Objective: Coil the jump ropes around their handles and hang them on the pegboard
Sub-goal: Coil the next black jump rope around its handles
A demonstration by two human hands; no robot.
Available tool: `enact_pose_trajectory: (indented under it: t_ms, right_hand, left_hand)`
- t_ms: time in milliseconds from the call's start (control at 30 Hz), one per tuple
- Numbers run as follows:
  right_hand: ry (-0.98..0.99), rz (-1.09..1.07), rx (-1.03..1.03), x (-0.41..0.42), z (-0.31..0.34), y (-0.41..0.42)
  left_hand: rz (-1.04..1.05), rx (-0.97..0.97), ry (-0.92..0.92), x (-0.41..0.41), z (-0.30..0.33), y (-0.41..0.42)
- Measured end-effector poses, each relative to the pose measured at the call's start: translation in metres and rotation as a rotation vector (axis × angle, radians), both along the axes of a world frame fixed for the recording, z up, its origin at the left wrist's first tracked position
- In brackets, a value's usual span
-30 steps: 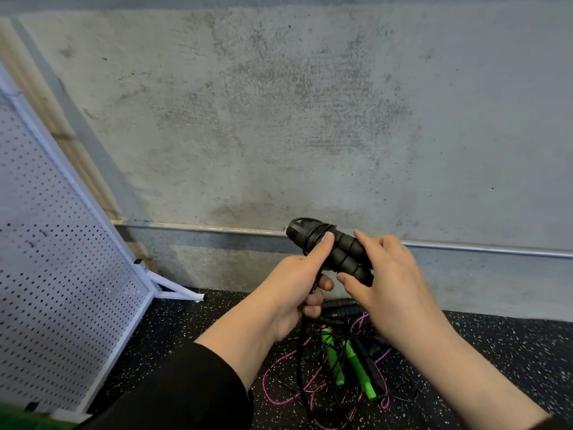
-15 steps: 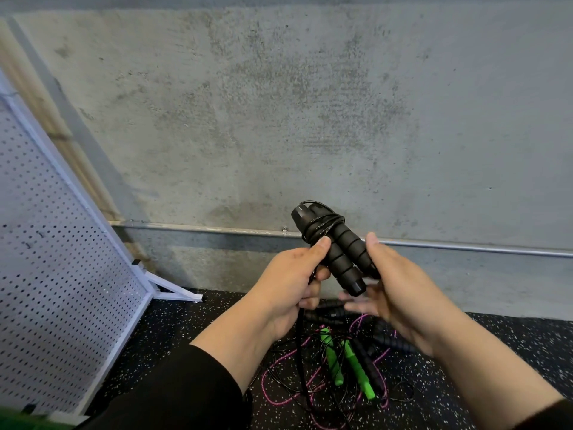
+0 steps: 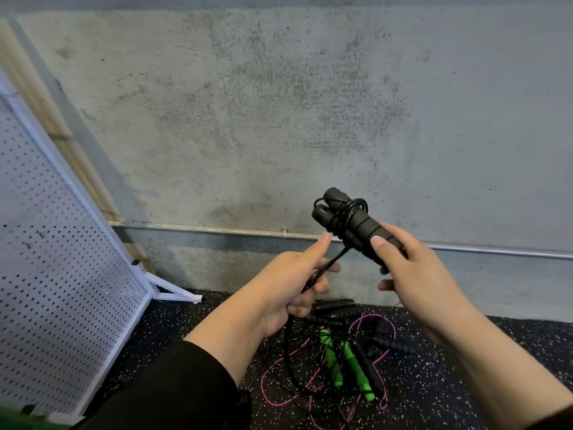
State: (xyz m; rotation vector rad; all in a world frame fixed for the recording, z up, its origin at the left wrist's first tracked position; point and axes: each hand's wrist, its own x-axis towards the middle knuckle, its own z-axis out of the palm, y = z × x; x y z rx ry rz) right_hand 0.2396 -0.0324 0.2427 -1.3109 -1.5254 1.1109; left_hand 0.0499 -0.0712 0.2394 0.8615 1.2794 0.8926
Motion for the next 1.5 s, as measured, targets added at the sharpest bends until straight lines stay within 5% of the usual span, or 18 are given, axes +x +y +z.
enact_pose_trajectory:
  t_ms: [67, 400, 700, 800, 967, 1100, 1267, 1500]
  right_hand:
    - [-0.205, 0.022, 0.162, 0.003, -0.004, 0.004]
    - [-0.606, 0.065, 0.431, -0.009, -0.02, -0.002]
    - [-0.743, 0.233, 0.594, -0.018, -0.027, -0.014]
    - [-0.534, 0.283, 0.415, -0.016, -0.02, -0.017]
    - [0.362, 0.075, -0.265, -0.019, 0.001, -0.016]
    - [0.504, 0.3, -0.644, -0.01, 0.003, -0.017]
    - [0.554, 0.255, -0.505, -0.008, -0.001, -0.011]
    - [0.214, 0.074, -0.119, -0.004, -0.001, -0.006]
  left_hand:
    - [-0.018, -0.011, 0.006, 0.001, 0.001, -0.002]
    - [0.088, -0.053, -0.065, 0.003, 0.001, -0.001]
    - [0.288, -0.12, -0.161, -0.001, -0.004, 0.0]
    - [0.314, -0.078, -0.173, -0.004, -0.005, 0.003]
    - [0.203, -0.001, -0.192, -0.002, 0.0, 0.002]
    - [0.115, 0.067, -0.129, 0.001, 0.0, 0.0]
    - [0.099, 0.078, -0.083, -0.001, 0.002, 0.0]
    - [0.044, -0.007, 0.004, -0.004, 0.005, -0.002]
